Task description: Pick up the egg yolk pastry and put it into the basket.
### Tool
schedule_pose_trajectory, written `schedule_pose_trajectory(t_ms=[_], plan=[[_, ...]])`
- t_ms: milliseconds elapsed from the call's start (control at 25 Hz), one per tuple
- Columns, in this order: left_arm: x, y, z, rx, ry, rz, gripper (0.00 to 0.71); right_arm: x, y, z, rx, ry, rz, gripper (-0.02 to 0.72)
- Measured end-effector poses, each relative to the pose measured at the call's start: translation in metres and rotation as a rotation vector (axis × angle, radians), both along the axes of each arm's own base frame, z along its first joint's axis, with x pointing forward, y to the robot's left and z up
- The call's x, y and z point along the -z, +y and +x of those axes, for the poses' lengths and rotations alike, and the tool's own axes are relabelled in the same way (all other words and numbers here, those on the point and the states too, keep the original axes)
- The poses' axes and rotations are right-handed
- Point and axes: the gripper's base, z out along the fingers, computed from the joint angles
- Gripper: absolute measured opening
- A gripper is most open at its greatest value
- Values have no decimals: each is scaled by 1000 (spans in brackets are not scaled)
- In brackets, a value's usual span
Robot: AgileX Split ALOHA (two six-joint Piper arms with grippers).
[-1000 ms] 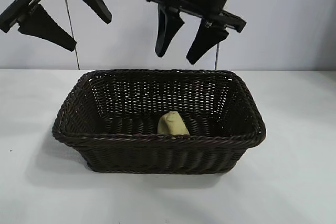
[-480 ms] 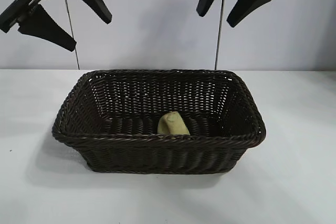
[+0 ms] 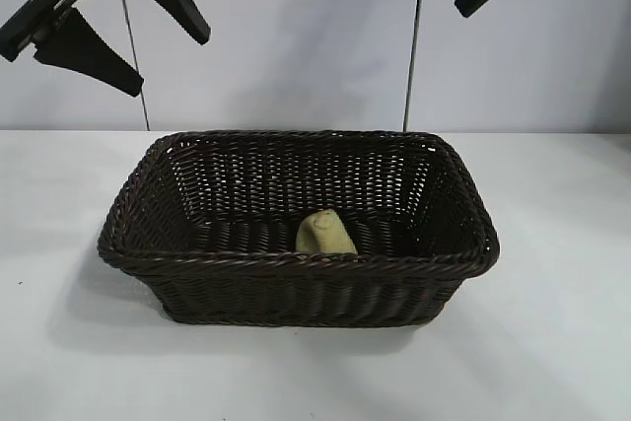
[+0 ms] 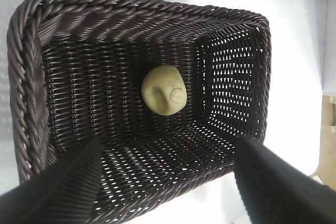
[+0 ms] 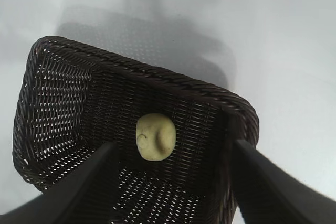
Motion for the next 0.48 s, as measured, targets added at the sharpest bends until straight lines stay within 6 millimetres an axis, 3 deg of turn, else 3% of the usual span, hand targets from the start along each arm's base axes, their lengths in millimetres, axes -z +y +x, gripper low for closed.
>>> schedule_pose_trajectory(t_ms=[480], plan=[[0, 0, 0, 0, 0, 0, 516, 0, 0, 0, 5, 2, -2, 453]])
